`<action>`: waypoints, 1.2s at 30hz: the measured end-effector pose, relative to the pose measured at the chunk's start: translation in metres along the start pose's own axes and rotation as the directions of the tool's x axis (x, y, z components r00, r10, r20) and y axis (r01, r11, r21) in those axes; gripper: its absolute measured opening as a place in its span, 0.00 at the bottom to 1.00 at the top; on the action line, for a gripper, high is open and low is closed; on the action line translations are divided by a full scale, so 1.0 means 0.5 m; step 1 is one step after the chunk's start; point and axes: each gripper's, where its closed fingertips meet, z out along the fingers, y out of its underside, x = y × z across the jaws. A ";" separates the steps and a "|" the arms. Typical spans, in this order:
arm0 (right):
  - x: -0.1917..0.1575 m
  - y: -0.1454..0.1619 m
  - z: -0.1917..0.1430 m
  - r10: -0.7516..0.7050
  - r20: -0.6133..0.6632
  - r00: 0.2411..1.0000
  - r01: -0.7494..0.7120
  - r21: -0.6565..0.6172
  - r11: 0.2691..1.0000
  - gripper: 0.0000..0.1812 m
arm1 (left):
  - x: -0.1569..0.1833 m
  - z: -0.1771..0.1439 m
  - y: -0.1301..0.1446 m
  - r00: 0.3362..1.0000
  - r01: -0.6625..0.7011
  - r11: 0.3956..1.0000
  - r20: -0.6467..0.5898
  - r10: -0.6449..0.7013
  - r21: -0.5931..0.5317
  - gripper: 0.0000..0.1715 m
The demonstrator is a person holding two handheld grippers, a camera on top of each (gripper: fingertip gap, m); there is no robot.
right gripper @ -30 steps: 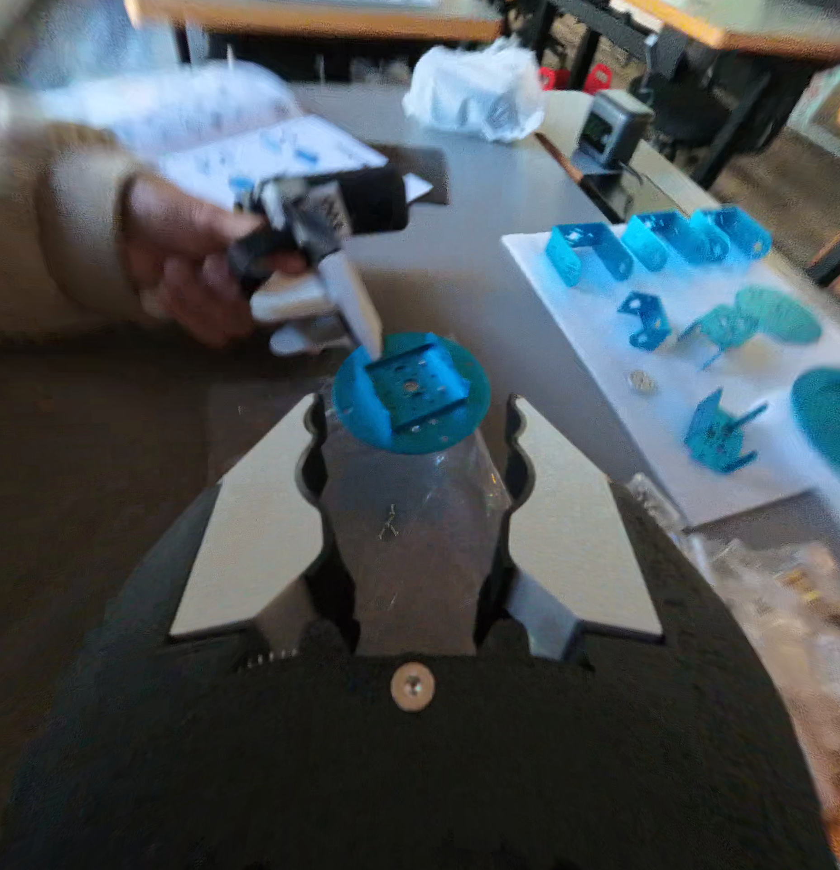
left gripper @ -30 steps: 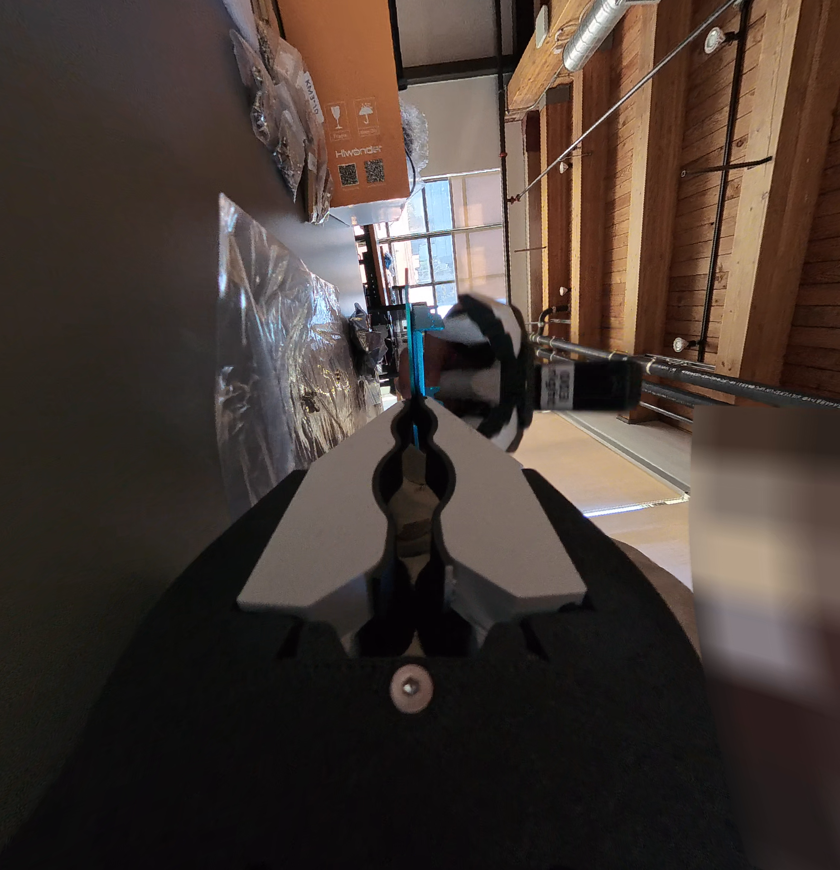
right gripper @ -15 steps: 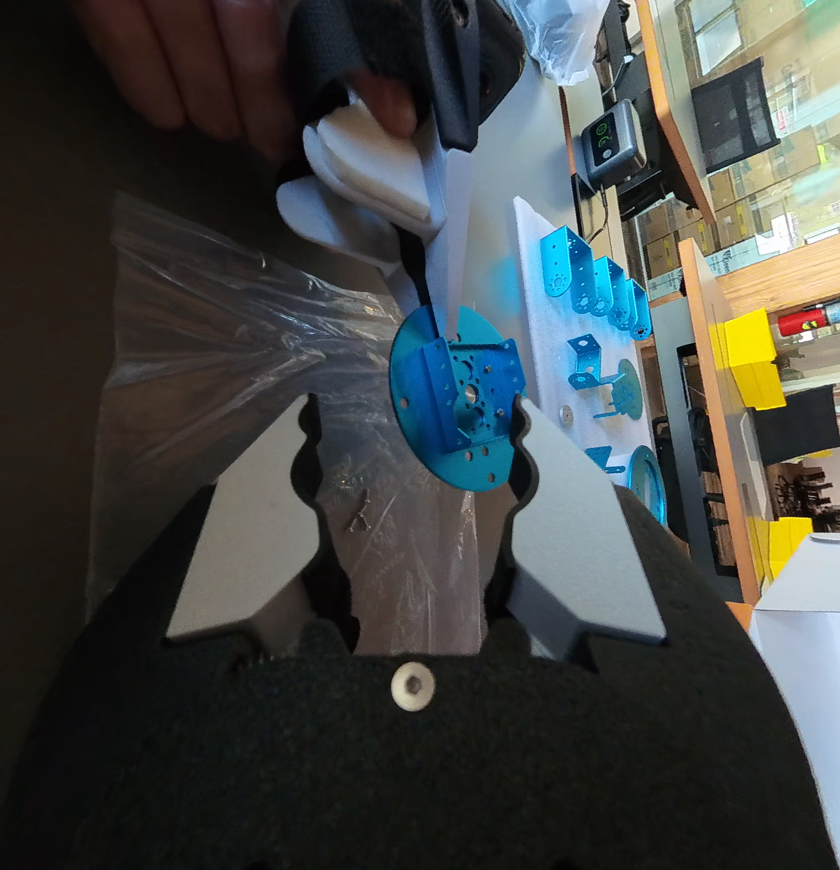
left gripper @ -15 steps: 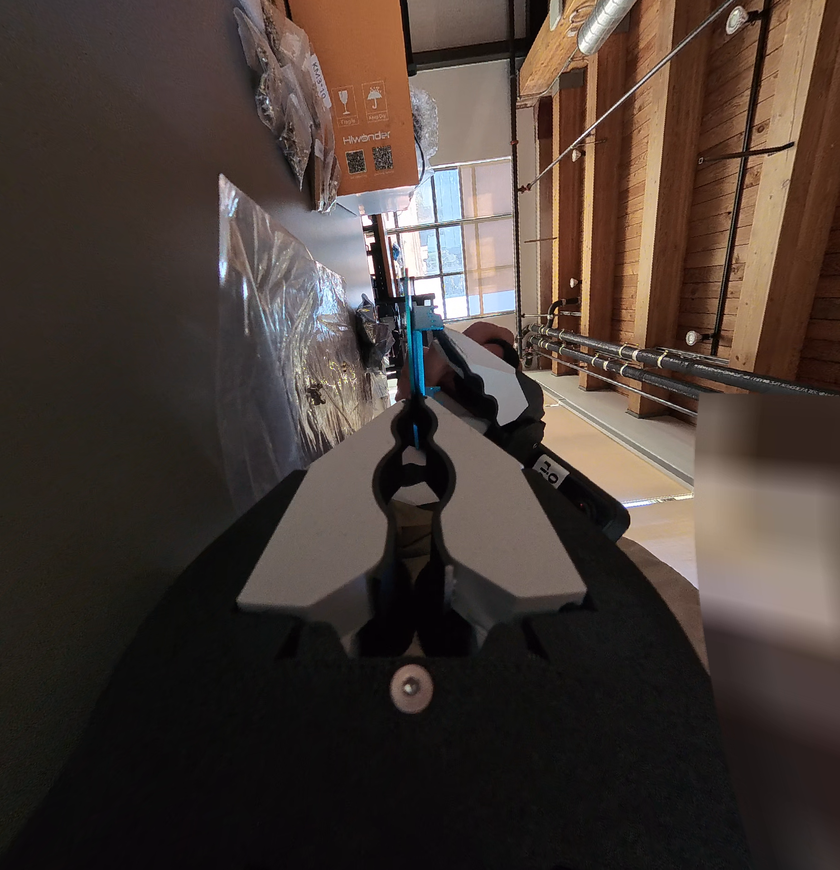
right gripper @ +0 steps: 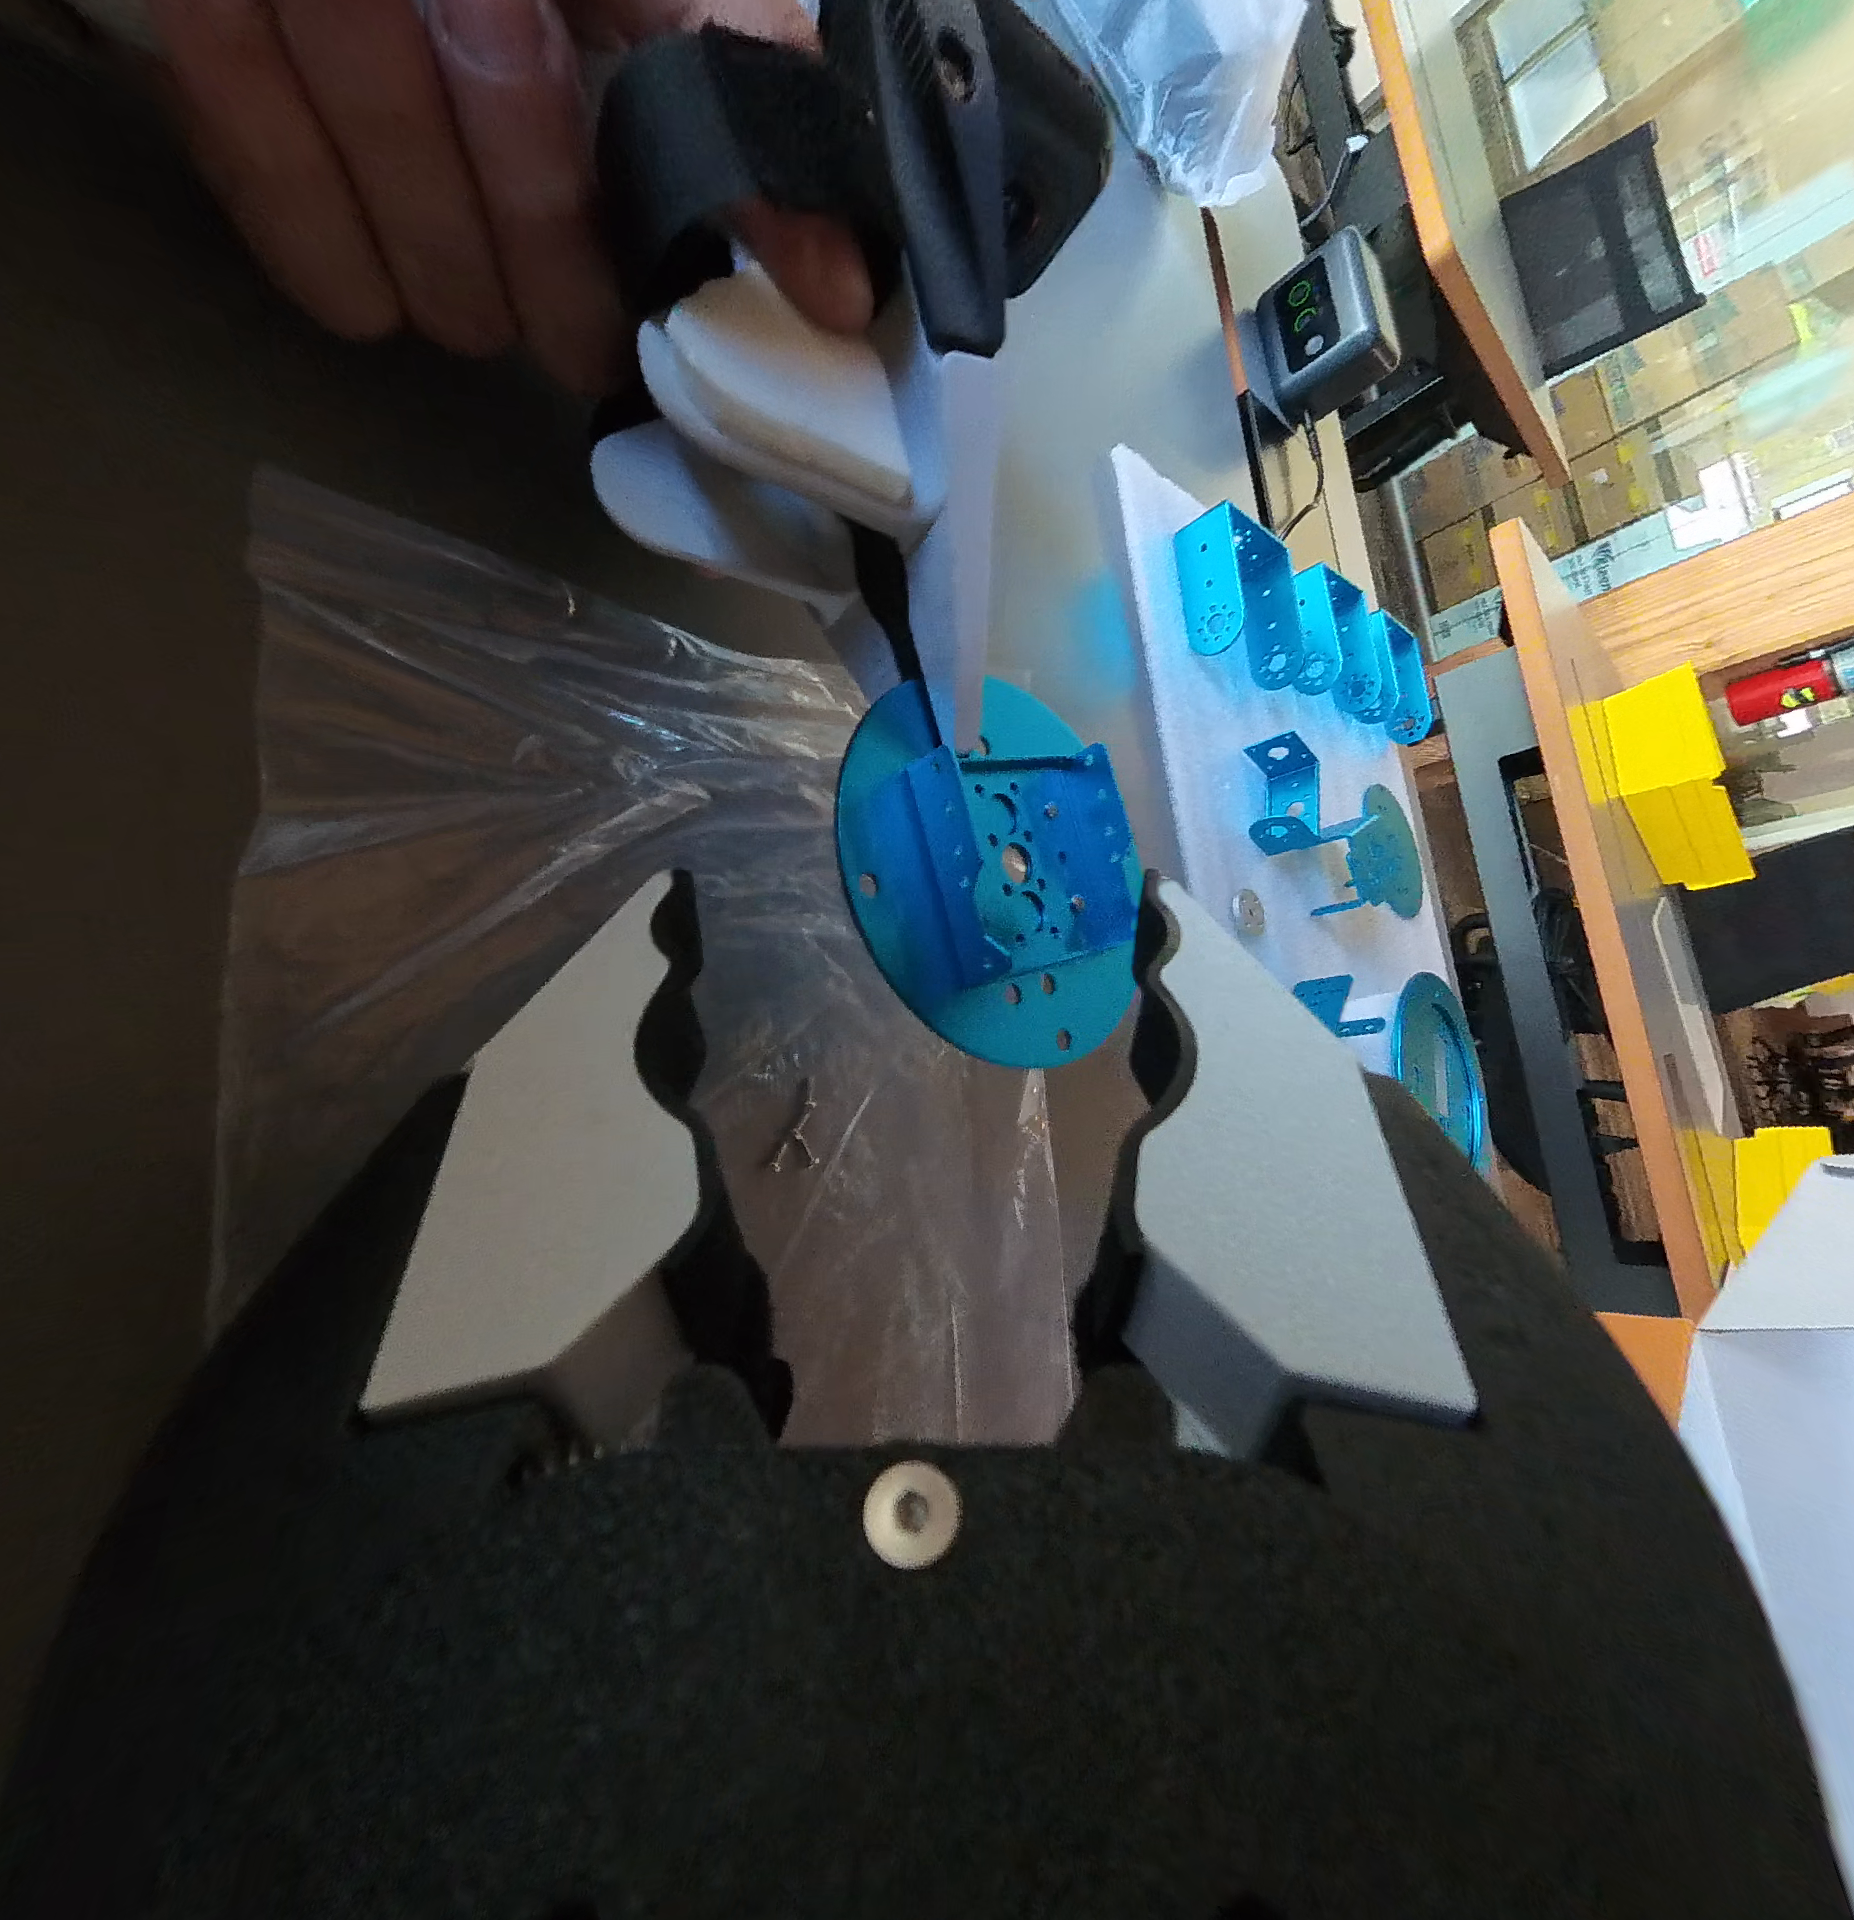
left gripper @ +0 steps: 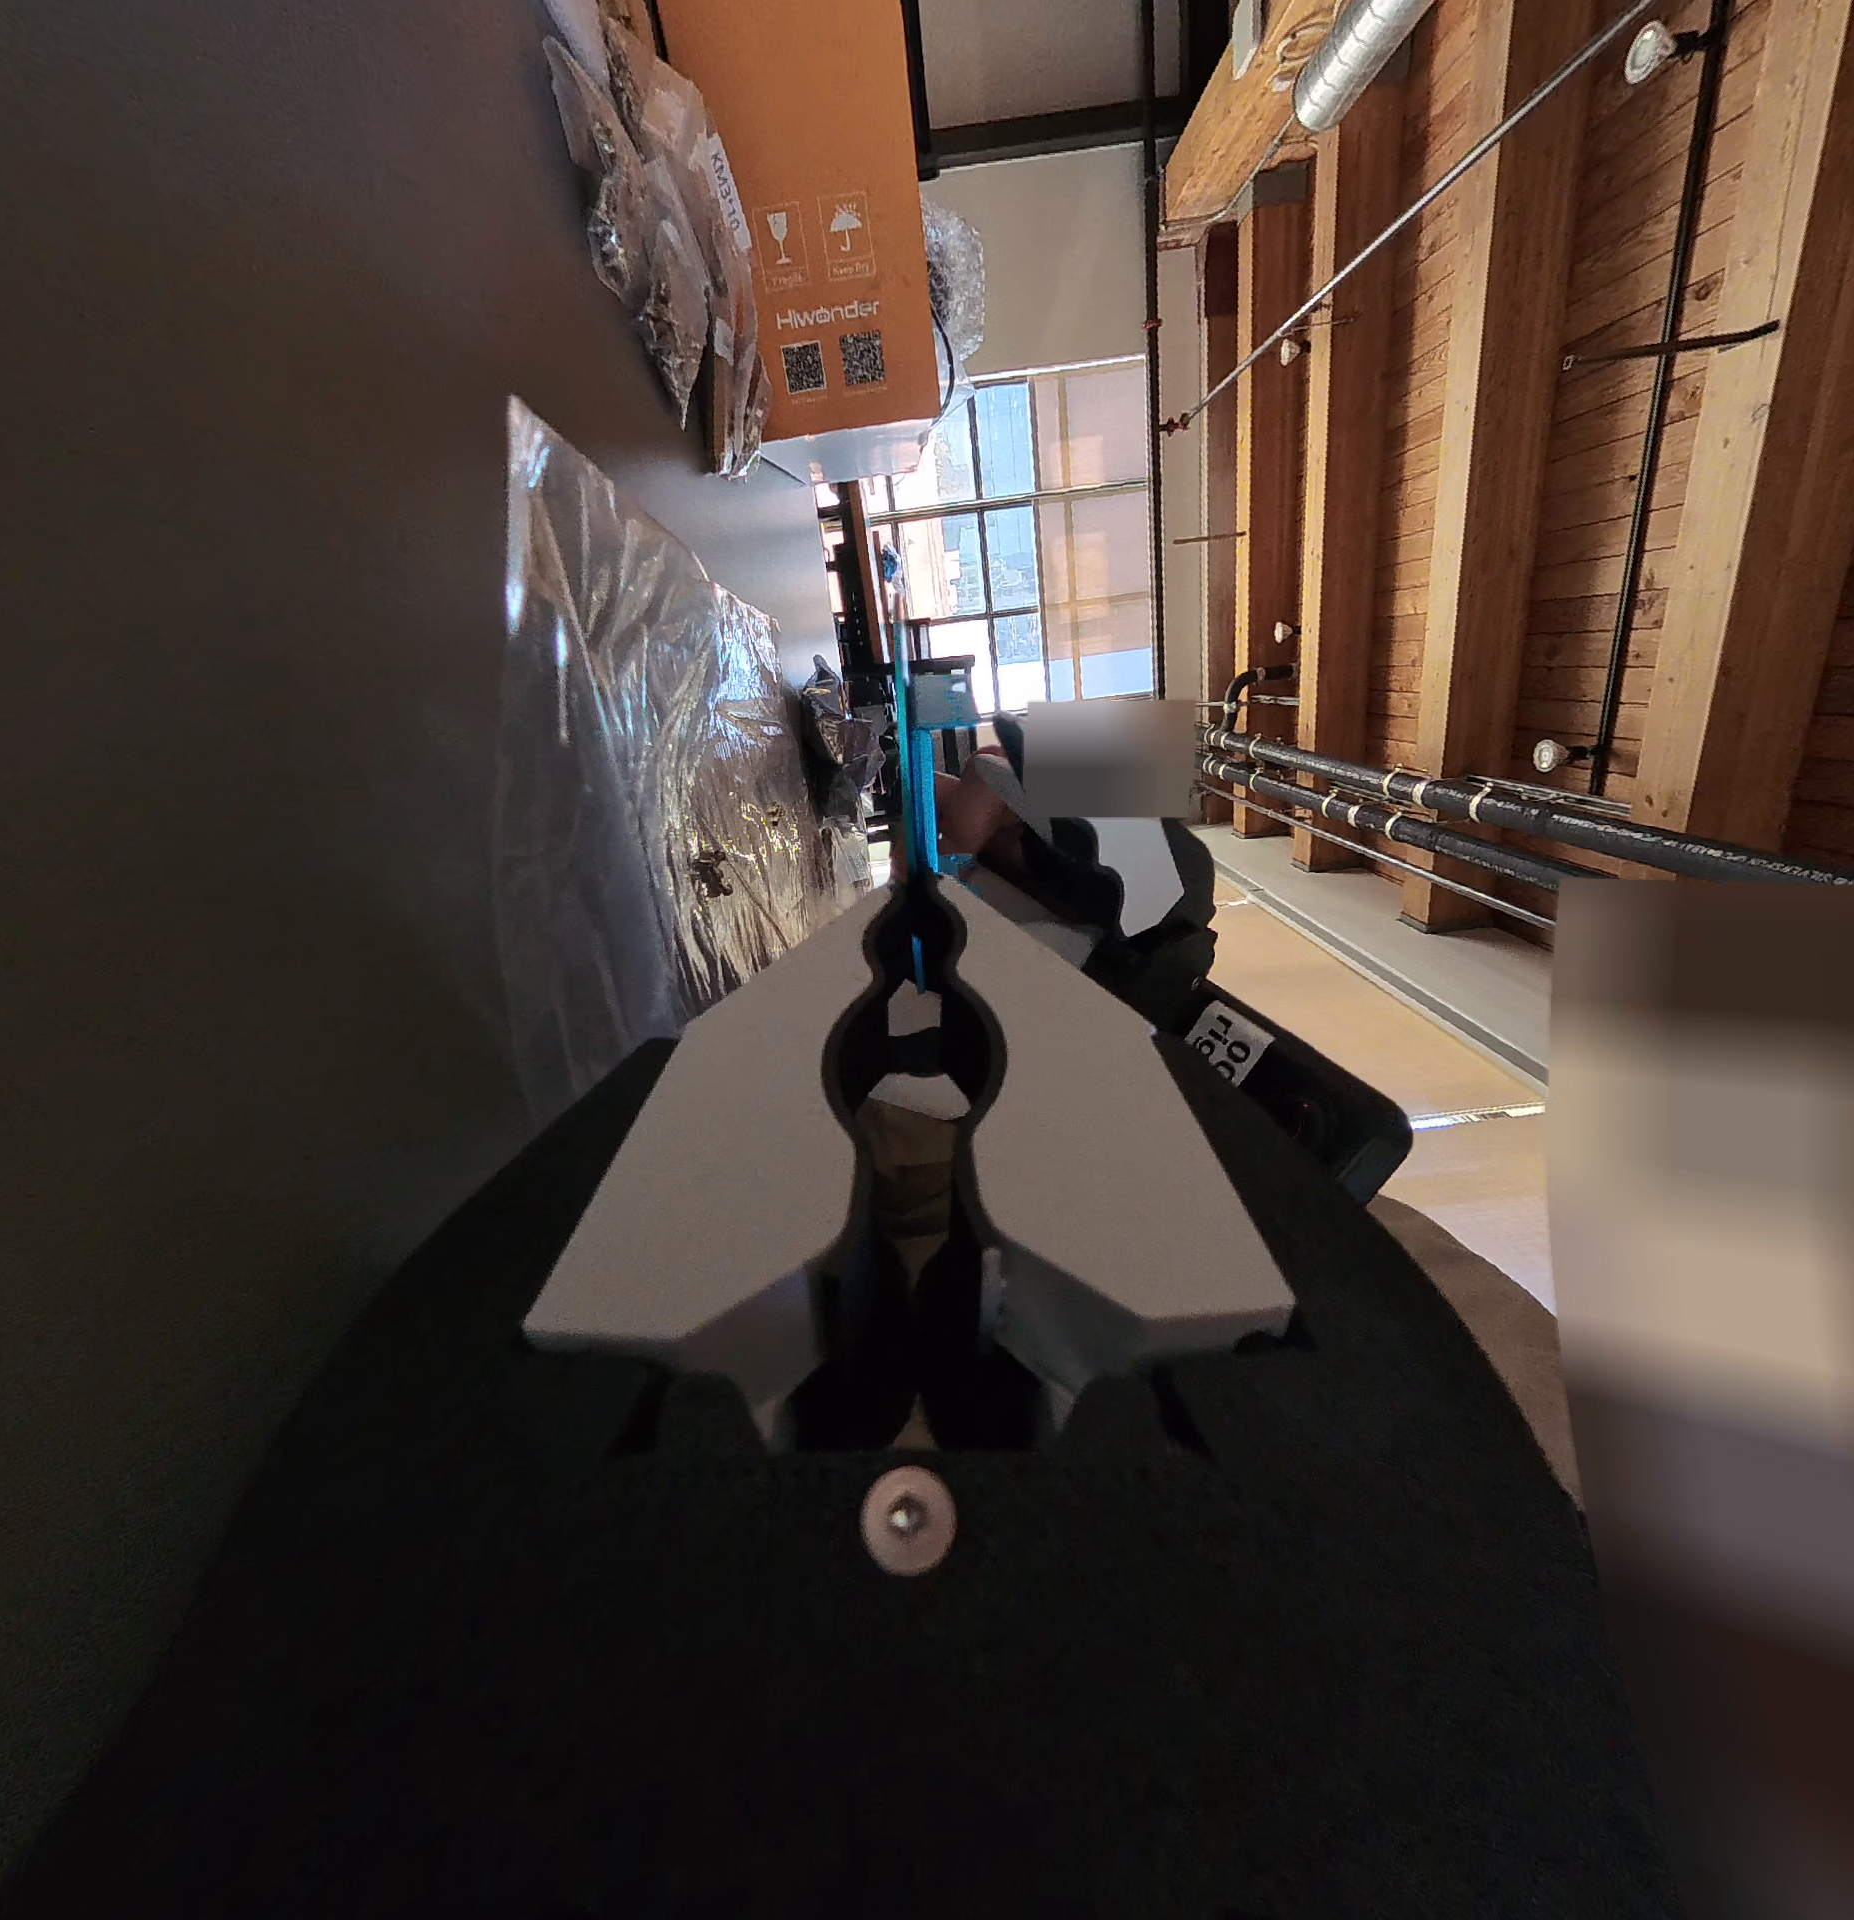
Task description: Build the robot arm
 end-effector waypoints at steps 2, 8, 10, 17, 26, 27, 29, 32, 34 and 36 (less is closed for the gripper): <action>-0.002 -0.005 0.000 0.006 0.008 1.000 -0.006 0.009 1.000 0.46 | 0.001 0.000 -0.001 1.000 0.000 1.000 -0.002 0.000 0.001 0.00; -0.028 -0.019 0.018 -0.024 0.046 0.999 0.023 0.010 1.000 0.47 | 0.001 0.001 0.002 1.000 -0.007 1.000 0.000 0.007 -0.005 0.00; -0.031 -0.019 0.023 -0.031 0.050 0.998 0.031 0.002 1.000 0.47 | 0.001 0.002 0.003 1.000 -0.009 1.000 0.001 0.009 -0.007 0.00; -0.035 -0.013 0.029 -0.013 0.062 0.998 0.013 0.000 1.000 0.48 | 0.001 0.003 0.006 1.000 -0.014 1.000 0.004 0.014 -0.016 0.00; 0.051 -0.021 -0.067 0.200 0.053 0.978 -0.206 0.156 0.966 0.49 | 0.001 -0.001 0.003 1.000 -0.005 1.000 0.004 0.005 -0.007 0.00; 0.065 -0.006 -0.086 0.249 0.078 0.965 -0.259 0.174 0.950 0.47 | 0.001 0.000 0.005 1.000 -0.008 1.000 0.006 0.008 -0.011 0.00; 0.100 0.037 -0.120 0.361 0.110 0.926 -0.376 0.191 0.907 0.43 | -0.001 0.002 0.006 1.000 -0.014 1.000 0.013 0.015 -0.013 0.00; 0.153 0.081 -0.172 0.583 0.220 0.782 -0.623 0.270 0.734 0.30 | 0.000 0.001 0.006 0.999 -0.024 1.000 0.022 0.025 -0.012 0.00; 0.191 0.116 -0.193 0.686 0.213 0.696 -0.717 0.260 0.647 0.27 | 0.010 -0.001 0.005 0.999 -0.032 0.999 0.006 0.032 -0.011 0.00; 0.217 0.130 -0.210 0.697 0.173 0.696 -0.713 0.288 0.640 0.15 | 0.020 -0.002 0.002 0.999 -0.051 0.999 -0.004 0.051 -0.007 0.00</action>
